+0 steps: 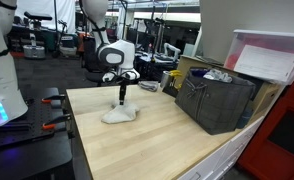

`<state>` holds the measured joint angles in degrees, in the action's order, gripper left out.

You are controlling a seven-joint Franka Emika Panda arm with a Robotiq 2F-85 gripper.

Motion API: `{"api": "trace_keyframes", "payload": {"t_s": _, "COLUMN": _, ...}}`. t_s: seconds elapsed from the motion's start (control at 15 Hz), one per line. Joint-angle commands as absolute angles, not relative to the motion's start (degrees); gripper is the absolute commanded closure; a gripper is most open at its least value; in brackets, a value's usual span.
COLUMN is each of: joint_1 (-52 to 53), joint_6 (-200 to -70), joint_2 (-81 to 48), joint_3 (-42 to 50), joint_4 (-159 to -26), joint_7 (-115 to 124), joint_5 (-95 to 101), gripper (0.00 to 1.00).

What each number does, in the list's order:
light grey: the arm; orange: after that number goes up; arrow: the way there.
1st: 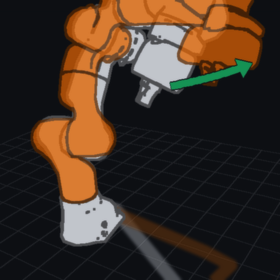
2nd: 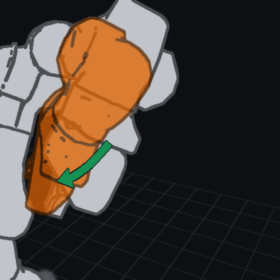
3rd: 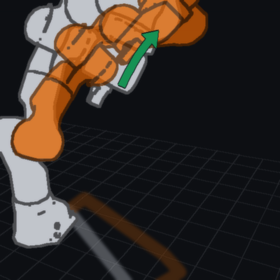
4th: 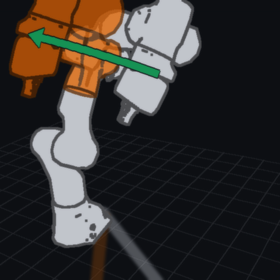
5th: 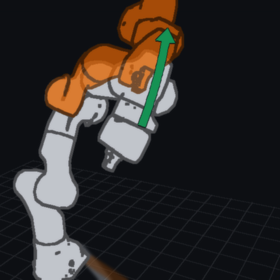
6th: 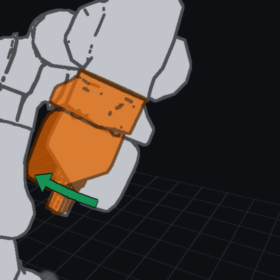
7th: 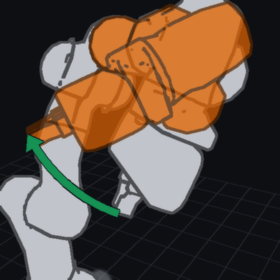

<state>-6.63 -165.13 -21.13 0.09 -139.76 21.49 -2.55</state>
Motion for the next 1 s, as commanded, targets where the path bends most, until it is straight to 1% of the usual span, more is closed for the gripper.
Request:
{"api": "trace_keyframes", "payload": {"t_s": 0.0, "joint_1": -3.6, "joint_6": -163.9, "joint_2": -21.9, "joint_3": 4.3, "joint_4": -138.4, "joint_7": 19.3, "joint_5": -3.6, "gripper": 0.25}}
{"api": "trace_keyframes", "payload": {"t_s": 0.07, "joint_1": -3.3, "joint_6": -164.0, "joint_2": -22.2, "joint_3": 4.5, "joint_4": -138.3, "joint_7": 19.0, "joint_5": -4.0, "gripper": 0.26}}
{"api": "trace_keyframes", "payload": {"t_s": 0.13, "joint_1": -3.1, "joint_6": -164.1, "joint_2": -22.5, "joint_3": 4.5, "joint_4": -138.1, "joint_7": 18.8, "joint_5": -4.5, "gripper": 0.32}}
{"api": "trace_keyframes", "payload": {"t_s": 0.2, "joint_1": -3.3, "joint_6": -164.3, "joint_2": -22.8, "joint_3": 4.0, "joint_4": -138.1, "joint_7": 18.5, "joint_5": -5.1, "gripper": 0.42}}
{"api": "trace_keyframes", "payload": {"t_s": 0.33, "joint_1": -2.9, "joint_6": -164.4, "joint_2": -22.9, "joint_3": 3.8, "joint_4": -138.2, "joint_7": 18.8, "joint_5": -6.1, "gripper": 0.56}}
{"api": "trace_keyframes", "payload": {"t_s": 0.4, "joint_1": -2.3, "joint_6": -164.4, "joint_2": -22.8, "joint_3": 4.2, "joint_4": -138.3, "joint_7": 19.2, "joint_5": -6.1, "gripper": 0.65}}
{"api": "trace_keyframes", "payload": {"t_s": 0.47, "joint_1": -1.6, "joint_6": -164.3, "joint_2": -22.5, "joint_3": 4.8, "joint_4": -138.3, "joint_7": 20.0, "joint_5": -6.1, "gripper": 0.71}}
{"api": "trace_keyframes", "payload": {"t_s": 0.53, "joint_1": -0.4, "joint_6": -164.5, "joint_2": -22.0, "joint_3": 6.0, "joint_4": -138.7, "joint_7": 21.3, "joint_5": -5.6, "gripper": 0.8}}
{"api": "trace_keyframes", "payload": {"t_s": 0.73, "joint_1": 5.5, "joint_6": -165.6, "joint_2": -20.2, "joint_3": 12.6, "joint_4": -139.8, "joint_7": 27.3, "joint_5": -2.6, "gripper": 0.99}}
{"api": "trace_keyframes", "payload": {"t_s": 0.93, "joint_1": 12.9, "joint_6": -166.3, "joint_2": -18.0, "joint_3": 21.9, "joint_4": -140.7, "joint_7": 37.0, "joint_5": 1.4, "gripper": 1.0}}
